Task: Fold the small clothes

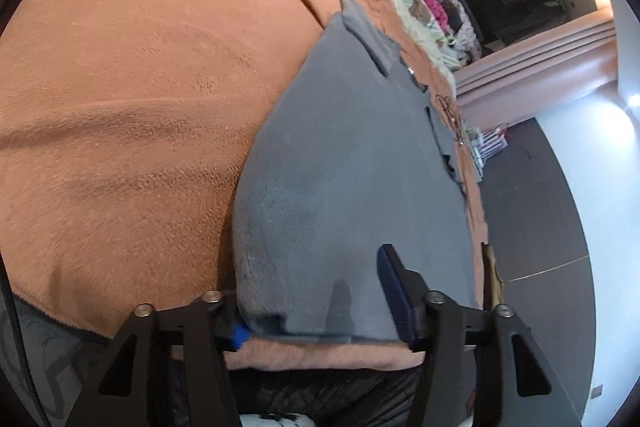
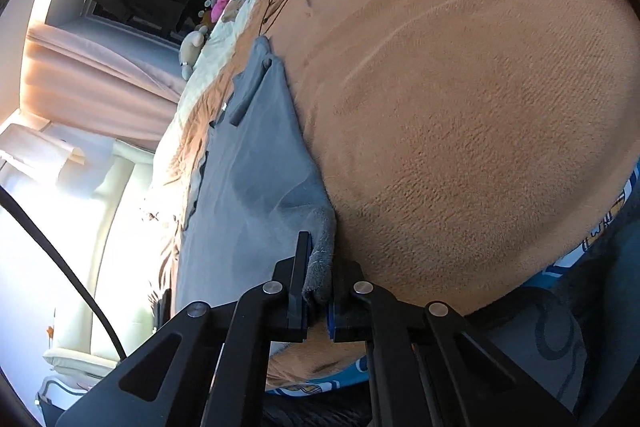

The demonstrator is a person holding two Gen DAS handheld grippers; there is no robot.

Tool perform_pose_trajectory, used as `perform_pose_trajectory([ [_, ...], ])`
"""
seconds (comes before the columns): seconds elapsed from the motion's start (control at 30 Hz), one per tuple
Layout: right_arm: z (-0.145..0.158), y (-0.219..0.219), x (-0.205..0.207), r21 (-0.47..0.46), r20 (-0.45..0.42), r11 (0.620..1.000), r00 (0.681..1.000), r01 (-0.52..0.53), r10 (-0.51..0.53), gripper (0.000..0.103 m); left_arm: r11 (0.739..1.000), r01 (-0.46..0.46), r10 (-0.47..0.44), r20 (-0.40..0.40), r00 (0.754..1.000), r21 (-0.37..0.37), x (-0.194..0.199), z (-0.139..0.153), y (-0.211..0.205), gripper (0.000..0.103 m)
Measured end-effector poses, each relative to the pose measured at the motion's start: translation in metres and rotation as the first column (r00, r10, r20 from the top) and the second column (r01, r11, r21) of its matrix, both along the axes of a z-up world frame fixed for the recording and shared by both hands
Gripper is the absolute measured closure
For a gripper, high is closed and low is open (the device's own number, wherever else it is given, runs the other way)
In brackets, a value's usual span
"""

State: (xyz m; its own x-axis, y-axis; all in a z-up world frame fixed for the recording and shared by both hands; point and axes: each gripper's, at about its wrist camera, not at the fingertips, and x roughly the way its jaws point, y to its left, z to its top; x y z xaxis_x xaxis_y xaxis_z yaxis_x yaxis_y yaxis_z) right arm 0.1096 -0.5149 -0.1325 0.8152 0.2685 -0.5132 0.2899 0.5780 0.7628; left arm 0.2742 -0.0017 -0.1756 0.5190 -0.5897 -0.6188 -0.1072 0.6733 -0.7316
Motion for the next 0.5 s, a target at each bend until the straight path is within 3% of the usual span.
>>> perform_pose_trajectory([
  [0.07, 0.0, 0.003, 0.003, 0.008, -0.01, 1.0, 1.0, -0.009, 0.009, 0.1, 1.0, -0.021, 0.021, -0.009, 1.0, 0.015, 0.003, -0.001, 0.002, 0.057],
  [0.13, 0.001, 0.006, 0.006, 0.008, -0.023, 1.0, 1.0, -0.017, 0.017, 0.1, 0.998, -0.038, 0.039, -0.025, 0.999, 0.042, 0.005, -0.003, 0.003, 0.08],
  [0.23, 0.001, 0.005, 0.009, 0.021, -0.05, 0.999, 0.998, -0.034, 0.035, 0.1, 0.996, -0.05, 0.053, -0.039, 0.998, 0.08, 0.006, -0.004, 0.008, 0.099],
  [0.5, 0.028, 0.002, -0.002, -0.023, -0.042, 1.0, 0.999, -0.006, 0.005, 0.102, 0.99, -0.112, 0.107, 0.057, 0.993, 0.085, -0.004, 0.027, 0.028, 0.1],
])
